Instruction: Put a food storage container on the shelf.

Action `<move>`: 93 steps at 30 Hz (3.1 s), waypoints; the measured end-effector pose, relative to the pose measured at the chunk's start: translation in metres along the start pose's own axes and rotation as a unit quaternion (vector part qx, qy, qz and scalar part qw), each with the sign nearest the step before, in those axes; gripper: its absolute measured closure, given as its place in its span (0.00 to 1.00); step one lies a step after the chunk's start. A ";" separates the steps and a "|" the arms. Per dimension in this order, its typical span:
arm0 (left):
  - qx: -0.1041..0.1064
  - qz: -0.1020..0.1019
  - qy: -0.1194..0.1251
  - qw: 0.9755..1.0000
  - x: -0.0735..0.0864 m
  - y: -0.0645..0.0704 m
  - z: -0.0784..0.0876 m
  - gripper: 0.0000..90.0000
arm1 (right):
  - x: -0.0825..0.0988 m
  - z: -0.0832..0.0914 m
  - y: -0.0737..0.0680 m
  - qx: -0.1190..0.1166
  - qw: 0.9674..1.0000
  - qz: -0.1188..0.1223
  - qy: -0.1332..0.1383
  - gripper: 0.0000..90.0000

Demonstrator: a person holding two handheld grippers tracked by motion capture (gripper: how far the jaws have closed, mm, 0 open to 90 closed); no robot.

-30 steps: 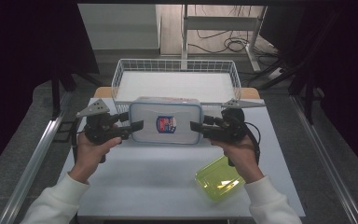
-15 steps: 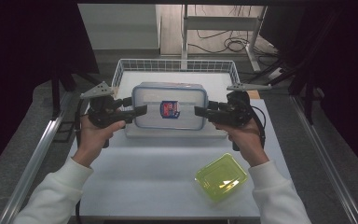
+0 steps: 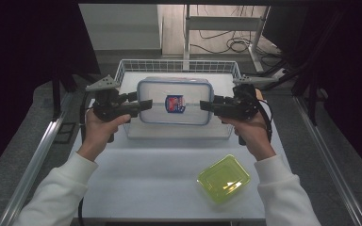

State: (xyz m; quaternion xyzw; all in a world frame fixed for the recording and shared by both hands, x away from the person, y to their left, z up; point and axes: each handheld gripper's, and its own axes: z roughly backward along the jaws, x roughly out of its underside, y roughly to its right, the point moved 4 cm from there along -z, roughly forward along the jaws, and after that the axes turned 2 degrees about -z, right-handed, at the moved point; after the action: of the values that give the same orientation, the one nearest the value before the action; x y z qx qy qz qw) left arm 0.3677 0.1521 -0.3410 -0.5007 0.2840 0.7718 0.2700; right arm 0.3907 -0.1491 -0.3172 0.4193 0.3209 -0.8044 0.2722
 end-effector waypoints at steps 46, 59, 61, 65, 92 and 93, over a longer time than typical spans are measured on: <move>0.012 0.122 -0.025 0.992 -0.049 -0.069 -0.060 0.46 | -0.061 -0.047 0.079 -0.029 0.994 -0.103 -0.036 0.50; -0.008 0.148 -0.037 0.988 -0.050 -0.079 -0.074 0.40 | -0.063 -0.061 0.087 -0.009 0.988 -0.149 -0.032 0.41; -0.009 0.149 -0.045 0.988 -0.048 -0.080 -0.077 0.41 | -0.062 -0.065 0.088 0.008 0.986 -0.161 -0.039 0.35; -0.008 0.162 -0.042 0.986 -0.046 -0.084 -0.079 0.36 | -0.062 -0.068 0.088 0.041 0.986 -0.160 -0.038 0.36; 0.011 0.088 -0.004 0.996 -0.021 -0.044 -0.030 0.22 | -0.004 -0.019 0.026 0.071 0.997 -0.026 0.034 0.99; 0.013 0.087 -0.003 0.996 -0.019 -0.042 -0.029 0.22 | -0.001 -0.022 0.024 0.067 0.997 -0.020 0.030 0.99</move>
State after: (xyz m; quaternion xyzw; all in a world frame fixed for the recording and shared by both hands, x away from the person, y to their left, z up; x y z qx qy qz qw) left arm 0.4216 0.1578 -0.3398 -0.4677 0.3361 0.7903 0.2094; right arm 0.4190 -0.1481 -0.3324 0.4540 0.2828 -0.8165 0.2173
